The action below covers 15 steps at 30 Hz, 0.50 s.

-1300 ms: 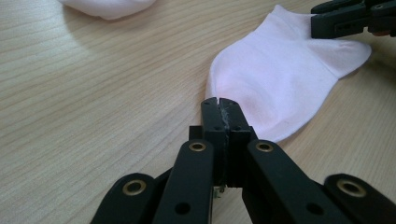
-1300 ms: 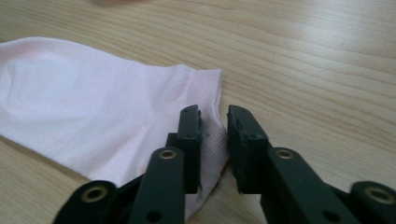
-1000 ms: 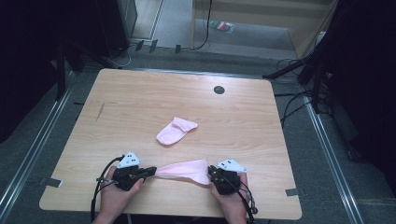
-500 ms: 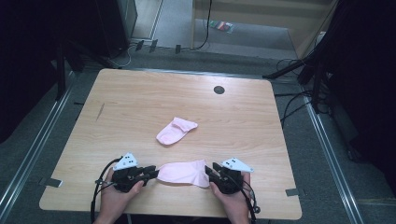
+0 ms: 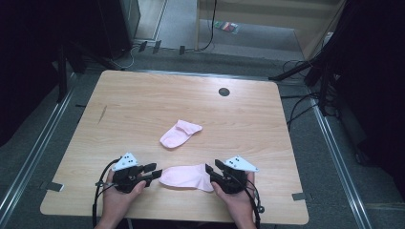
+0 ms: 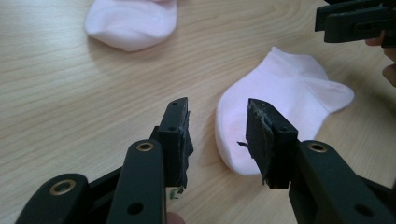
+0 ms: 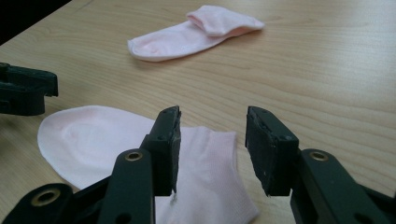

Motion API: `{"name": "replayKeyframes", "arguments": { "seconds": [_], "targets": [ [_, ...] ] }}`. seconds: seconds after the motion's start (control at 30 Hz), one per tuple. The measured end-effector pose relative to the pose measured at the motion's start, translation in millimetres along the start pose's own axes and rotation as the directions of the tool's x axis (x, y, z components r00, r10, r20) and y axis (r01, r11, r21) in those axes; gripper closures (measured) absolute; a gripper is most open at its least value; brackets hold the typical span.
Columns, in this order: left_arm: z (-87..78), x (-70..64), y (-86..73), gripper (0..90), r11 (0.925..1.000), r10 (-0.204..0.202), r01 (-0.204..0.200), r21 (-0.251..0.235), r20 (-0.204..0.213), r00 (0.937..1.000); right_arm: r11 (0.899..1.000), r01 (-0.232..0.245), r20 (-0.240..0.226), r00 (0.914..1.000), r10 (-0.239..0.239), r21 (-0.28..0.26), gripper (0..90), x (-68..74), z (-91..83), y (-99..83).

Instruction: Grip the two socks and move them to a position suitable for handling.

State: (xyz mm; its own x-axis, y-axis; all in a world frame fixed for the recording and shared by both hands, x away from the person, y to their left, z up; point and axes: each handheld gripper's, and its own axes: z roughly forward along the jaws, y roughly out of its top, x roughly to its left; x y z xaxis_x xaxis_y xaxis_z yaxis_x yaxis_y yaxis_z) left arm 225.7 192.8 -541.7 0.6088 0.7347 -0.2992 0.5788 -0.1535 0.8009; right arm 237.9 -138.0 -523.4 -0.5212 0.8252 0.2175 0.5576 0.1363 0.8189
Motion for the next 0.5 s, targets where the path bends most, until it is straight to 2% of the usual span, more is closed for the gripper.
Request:
{"name": "replayKeyframes", "arguments": {
  "seconds": [0.13, 0.3, 0.37, 0.5],
  "targets": [
    [-0.4, 3.8, 3.4, 57.7, 0.9997, -0.016, 0.016, -0.017, -0.013, 0.9998, 1.0, 0.009, -0.001, 1.0, -0.009, -0.013, 54.4, 0.4, -1.1, 4.7],
    [0.3, 9.1, 6.8, 57.0, 0.9995, -0.023, 0.023, -0.022, -0.028, 0.9993, 1.0, -0.009, -0.01, 0.9999, 0.009, -0.016, 51.7, -3.8, -1.2, 11.2],
    [-0.3, 11.3, 9.6, 57.5, 0.9986, -0.045, 0.044, -0.029, -0.024, 0.9987, 1.0, -0.005, -0.011, 0.9999, 0.004, -0.024, 49.5, -5.2, 0.4, 13.3],
    [-2.2, 14.8, 13.8, 57.8, 0.9975, -0.056, 0.054, -0.045, -0.026, 0.9981, 0.999, 0.022, 0.003, 0.9998, -0.022, -0.033, 44.5, -6.9, 3.4, 20.0]
  ]
}}
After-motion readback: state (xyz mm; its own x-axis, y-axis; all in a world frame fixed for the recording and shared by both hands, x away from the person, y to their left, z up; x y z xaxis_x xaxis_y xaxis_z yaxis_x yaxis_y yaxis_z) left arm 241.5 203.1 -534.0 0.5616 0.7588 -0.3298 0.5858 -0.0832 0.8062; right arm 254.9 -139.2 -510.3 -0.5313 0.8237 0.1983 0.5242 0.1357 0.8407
